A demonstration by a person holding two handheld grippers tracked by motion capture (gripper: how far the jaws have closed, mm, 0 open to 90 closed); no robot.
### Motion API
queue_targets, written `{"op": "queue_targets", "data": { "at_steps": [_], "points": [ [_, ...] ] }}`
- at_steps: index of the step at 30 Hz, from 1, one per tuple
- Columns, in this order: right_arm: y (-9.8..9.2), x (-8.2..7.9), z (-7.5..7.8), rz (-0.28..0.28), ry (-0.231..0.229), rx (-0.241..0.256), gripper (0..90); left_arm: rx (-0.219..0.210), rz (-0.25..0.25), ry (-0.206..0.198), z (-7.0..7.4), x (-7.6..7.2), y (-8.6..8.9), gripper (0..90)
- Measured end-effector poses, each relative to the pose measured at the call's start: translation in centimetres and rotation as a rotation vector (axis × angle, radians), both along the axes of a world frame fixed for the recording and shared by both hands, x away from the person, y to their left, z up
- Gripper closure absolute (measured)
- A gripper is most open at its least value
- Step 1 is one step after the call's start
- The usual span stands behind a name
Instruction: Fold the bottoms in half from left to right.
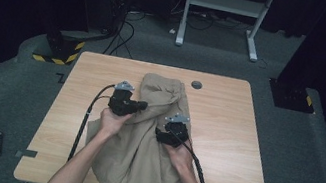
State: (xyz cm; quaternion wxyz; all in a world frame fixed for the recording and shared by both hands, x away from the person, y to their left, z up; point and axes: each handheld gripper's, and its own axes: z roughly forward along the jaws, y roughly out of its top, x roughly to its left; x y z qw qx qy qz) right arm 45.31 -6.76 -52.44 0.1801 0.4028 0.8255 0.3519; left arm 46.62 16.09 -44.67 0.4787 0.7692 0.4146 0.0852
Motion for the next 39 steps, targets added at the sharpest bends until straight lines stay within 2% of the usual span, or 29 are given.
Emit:
{"op": "queue_targets", "data": {
  "at_steps": [2,4,6,7,8,9,10,11,13,14,15,16,17,18,19,22,26,27,28,30,33,36,38,39],
  "points": [
    [0.1,0.2,0.0,0.001,0.002,0.006,32.2,0.013,-0.042,0.002,-0.2,-0.5,-1.3,89.0],
    [-0.1,0.2,0.0,0.006,0.009,0.019,32.4,0.029,-0.061,0.004,-0.4,-0.7,-1.9,89.0],
    [-0.9,-0.1,0.2,0.007,0.023,0.046,33.2,0.068,-0.095,0.014,-1.1,-1.0,-3.1,88.7],
    [-1.4,-0.5,0.4,0.003,0.013,0.057,34.0,0.081,-0.108,0.027,-1.5,-1.1,-3.6,88.4],
    [-2.7,-1.2,0.9,-0.002,0.001,0.073,34.7,0.093,-0.122,0.039,-1.9,-1.1,-4.1,86.7],
    [-2.7,-1.2,0.9,-0.002,0.001,0.073,34.7,0.096,-0.127,0.045,-2.2,-1.1,-4.3,86.7],
    [-3.1,-1.5,1.1,-0.004,-0.003,0.07,34.7,0.102,-0.132,0.042,-2.4,-1.1,-4.6,83.9],
    [-4.0,-2.2,1.3,-0.005,-0.017,0.047,34.7,0.108,-0.126,0.025,-2.5,-1.2,-4.7,74.9],
    [-4.4,-2.5,1.3,-0.005,-0.02,0.04,34.6,0.109,-0.118,0.016,-2.3,-1.3,-4.5,63.7],
    [-5.2,-3.1,1.1,0.002,-0.024,0.028,34.2,0.116,-0.089,-0.01,-1.9,-1.8,-3.9,56.9],
    [-5.2,-3.1,1.1,0.002,-0.024,0.028,34.2,0.116,-0.089,-0.01,-1.9,-1.8,-3.9,52.3],
    [-5.8,-3.8,1.0,0.013,-0.022,0.024,34.1,0.128,-0.064,-0.039,-1.3,-2.5,-2.9,48.5],
    [-5.8,-3.8,1.0,0.013,-0.022,0.024,34.1,0.128,-0.064,-0.039,-1.3,-2.5,-2.9,44.5],
    [-5.9,-4.1,1.0,0.02,-0.018,0.025,33.9,0.127,-0.05,-0.042,-1.0,-2.9,-2.1,44.5],
    [-6.1,-4.4,0.9,0.032,-0.01,0.026,33.5,0.125,-0.037,-0.044,-0.9,-3.2,-1.6,40.9],
    [-6.1,-5.1,0.7,0.055,-0.019,0.012,32.9,0.138,0.001,-0.063,-0.7,-4.3,0.7,35.6],
    [-6.1,-5.3,0.2,0.064,-0.007,-0.002,32.0,0.165,0.068,-0.038,-1.8,-5.2,3.8,31.7],
    [-6.0,-5.4,0.1,0.065,-0.007,-0.006,31.6,0.165,0.086,-0.027,-2.1,-5.3,4.5,30.5],
    [-6.0,-5.4,0.1,0.066,-0.005,-0.006,31.4,0.184,0.116,-0.007,-2.9,-5.5,5.6,28.7],
    [-6.0,-5.4,0.1,0.069,-0.005,-0.008,31.3,0.199,0.131,0.001,-3.3,-5.5,6.0,27.8],
    [-6.1,-5.3,0.1,0.071,-0.006,-0.005,31.1,0.241,0.19,0.041,-5.3,-5.1,6.9,27.2],
    [-6.0,-5.2,0.0,0.059,-0.001,-0.001,31.0,0.259,0.21,0.06,-6.1,-4.7,6.9,27.6],
    [-5.9,-5.1,0.0,0.057,-0.003,-0.003,31.0,0.28,0.238,0.059,-6.5,-4.3,6.7,29.6],
    [-5.8,-4.9,0.0,0.043,-0.003,-0.002,31.0,0.279,0.269,0.053,-6.8,-3.8,6.7,32.6]
  ]
}}
